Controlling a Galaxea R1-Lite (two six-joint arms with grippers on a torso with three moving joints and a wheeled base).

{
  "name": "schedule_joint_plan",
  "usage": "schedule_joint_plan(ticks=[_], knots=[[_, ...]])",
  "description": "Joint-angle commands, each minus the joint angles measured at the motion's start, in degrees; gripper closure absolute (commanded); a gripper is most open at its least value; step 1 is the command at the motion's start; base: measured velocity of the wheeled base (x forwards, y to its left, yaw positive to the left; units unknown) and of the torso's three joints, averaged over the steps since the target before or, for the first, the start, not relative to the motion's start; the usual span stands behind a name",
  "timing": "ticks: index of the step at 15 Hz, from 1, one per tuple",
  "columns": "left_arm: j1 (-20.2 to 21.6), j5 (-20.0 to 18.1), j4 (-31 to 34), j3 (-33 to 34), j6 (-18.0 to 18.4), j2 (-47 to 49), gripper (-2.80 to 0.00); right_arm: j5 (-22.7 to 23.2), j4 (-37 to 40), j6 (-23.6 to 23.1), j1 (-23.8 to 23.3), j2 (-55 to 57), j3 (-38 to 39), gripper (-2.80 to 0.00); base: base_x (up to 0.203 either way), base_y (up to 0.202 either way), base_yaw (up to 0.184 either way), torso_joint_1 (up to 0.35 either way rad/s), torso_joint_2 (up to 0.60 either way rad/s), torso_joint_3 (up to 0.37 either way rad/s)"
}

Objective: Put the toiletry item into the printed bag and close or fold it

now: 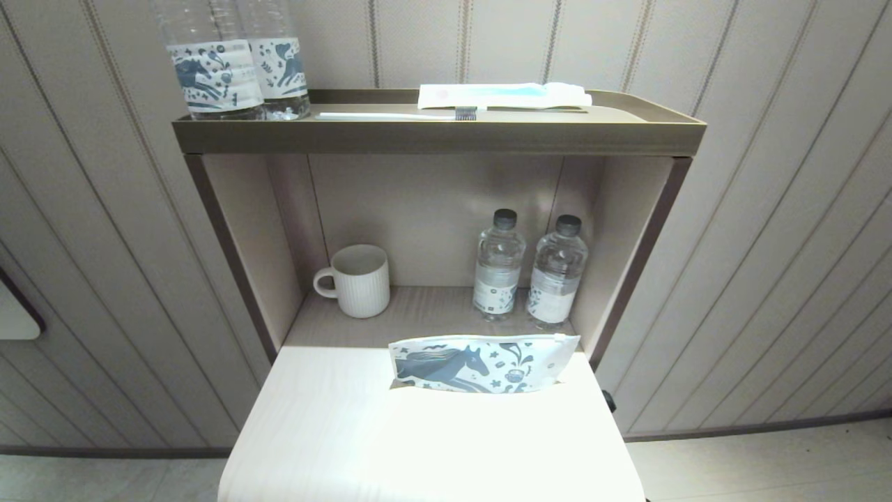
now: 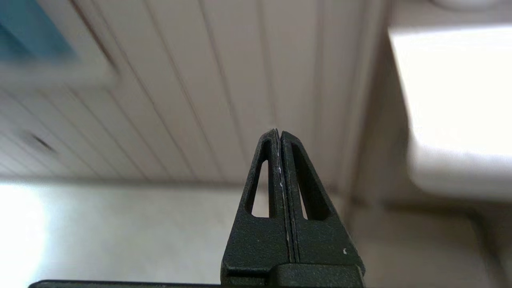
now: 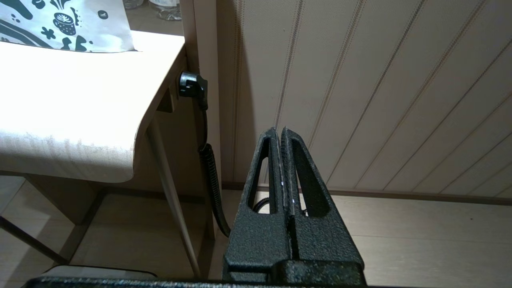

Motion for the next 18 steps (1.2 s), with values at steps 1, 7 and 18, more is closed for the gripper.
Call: schedule_joint_plan(ticks=[1, 7, 18], knots=[[0.0, 1.5, -11.2, 3.7, 3.2, 0.1, 0.0, 0.1, 0.1, -0.1, 0.0, 0.0, 0.0, 0.0, 0.0, 0.0, 0.0, 0.0, 0.0, 0.0], [0.0, -11.4, -11.0, 7.8, -0.2, 0.1, 0.0, 0.1, 0.1, 0.0, 0.1, 0.0, 0.0, 0.0, 0.0, 0.0, 0.0, 0.0, 0.0, 0.0], [-0.1, -9.6, -13.3, 8.1, -7.7, 0.1, 0.0, -0.1, -0.7, 0.1, 0.0, 0.0, 0.3, 0.0, 0.0, 0.0, 0.0, 0.0, 0.0, 0.0]])
